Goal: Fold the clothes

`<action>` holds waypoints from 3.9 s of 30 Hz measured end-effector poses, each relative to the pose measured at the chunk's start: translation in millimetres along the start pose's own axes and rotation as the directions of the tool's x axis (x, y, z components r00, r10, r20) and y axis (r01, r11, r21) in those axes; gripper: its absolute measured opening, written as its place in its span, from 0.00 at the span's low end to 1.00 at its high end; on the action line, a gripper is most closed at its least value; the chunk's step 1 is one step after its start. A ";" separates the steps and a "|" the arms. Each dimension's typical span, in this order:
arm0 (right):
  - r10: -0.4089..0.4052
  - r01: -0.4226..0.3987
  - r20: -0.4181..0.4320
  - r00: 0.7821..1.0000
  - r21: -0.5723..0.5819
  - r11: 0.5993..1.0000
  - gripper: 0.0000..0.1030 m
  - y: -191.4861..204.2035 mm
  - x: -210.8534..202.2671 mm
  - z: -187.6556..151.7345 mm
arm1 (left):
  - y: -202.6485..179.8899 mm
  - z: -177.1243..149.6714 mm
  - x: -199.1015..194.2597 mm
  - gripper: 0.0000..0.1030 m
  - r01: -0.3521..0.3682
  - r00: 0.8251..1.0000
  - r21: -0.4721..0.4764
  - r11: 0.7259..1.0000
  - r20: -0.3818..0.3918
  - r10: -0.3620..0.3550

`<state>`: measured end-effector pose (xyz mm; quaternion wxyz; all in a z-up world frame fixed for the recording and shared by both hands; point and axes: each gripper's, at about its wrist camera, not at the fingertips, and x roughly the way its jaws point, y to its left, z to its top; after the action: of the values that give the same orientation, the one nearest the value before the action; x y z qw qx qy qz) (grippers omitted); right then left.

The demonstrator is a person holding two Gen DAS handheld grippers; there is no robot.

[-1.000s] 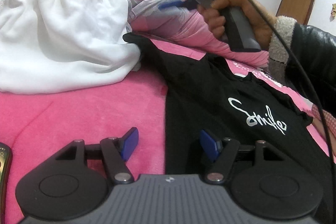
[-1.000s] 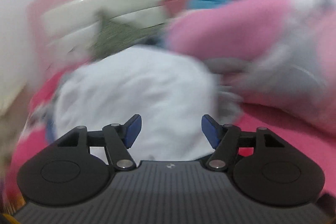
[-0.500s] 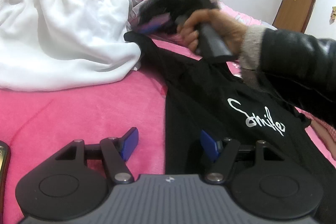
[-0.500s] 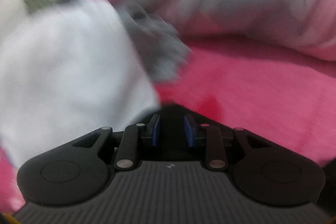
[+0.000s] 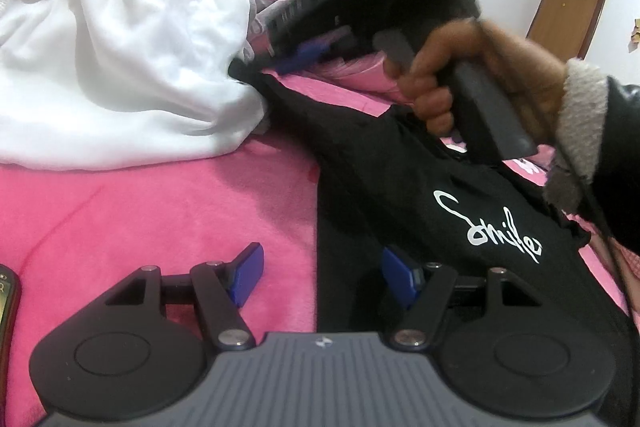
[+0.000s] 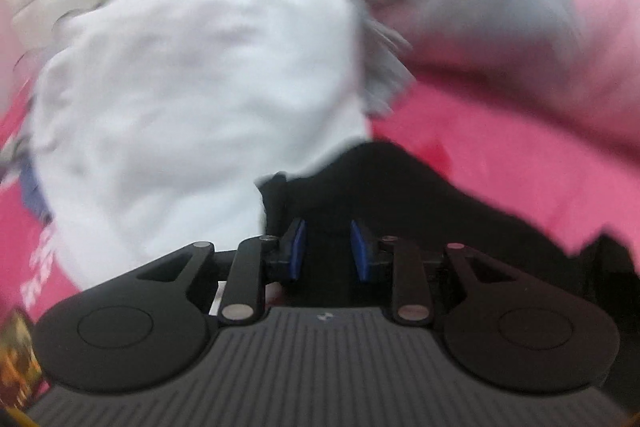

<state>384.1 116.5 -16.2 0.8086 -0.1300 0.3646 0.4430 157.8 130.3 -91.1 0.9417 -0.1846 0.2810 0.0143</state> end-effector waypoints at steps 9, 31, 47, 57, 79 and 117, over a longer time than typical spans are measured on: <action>0.024 -0.023 0.012 1.000 -0.040 0.999 0.25 14.8 -5.2 -1.7 | 3.6 0.5 0.1 0.67 0.016 1.000 -0.014 1.000 -0.001 -0.016; -0.387 0.263 0.321 0.864 0.369 0.892 0.25 -120.7 -326.0 -107.7 | -55.2 39.6 -42.2 0.78 -0.109 0.991 0.159 0.981 0.098 0.094; -0.406 0.355 0.098 0.909 0.330 0.875 0.25 -250.9 -203.2 -123.4 | -91.8 123.6 135.7 0.80 -0.107 0.994 0.163 0.981 0.055 0.099; -0.323 0.301 0.038 0.945 0.275 0.913 0.49 -329.9 -133.4 -136.1 | -44.7 176.7 220.4 0.67 -0.036 0.997 0.274 0.961 -0.054 0.053; -0.435 0.360 0.085 0.897 0.433 0.827 0.00 -360.3 -142.5 -162.8 | -46.4 144.9 250.7 0.74 -0.221 0.966 0.413 0.884 -0.034 0.258; -0.015 -0.040 0.098 0.995 0.534 0.844 0.44 -290.9 -88.6 -70.3 | -47.2 153.3 234.1 0.81 -0.375 0.921 0.380 0.846 0.049 0.386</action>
<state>556.5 -143.0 -35.9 0.8268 0.1252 0.4342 0.3350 441.4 123.0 -81.5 0.9336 0.0615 0.3229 0.1428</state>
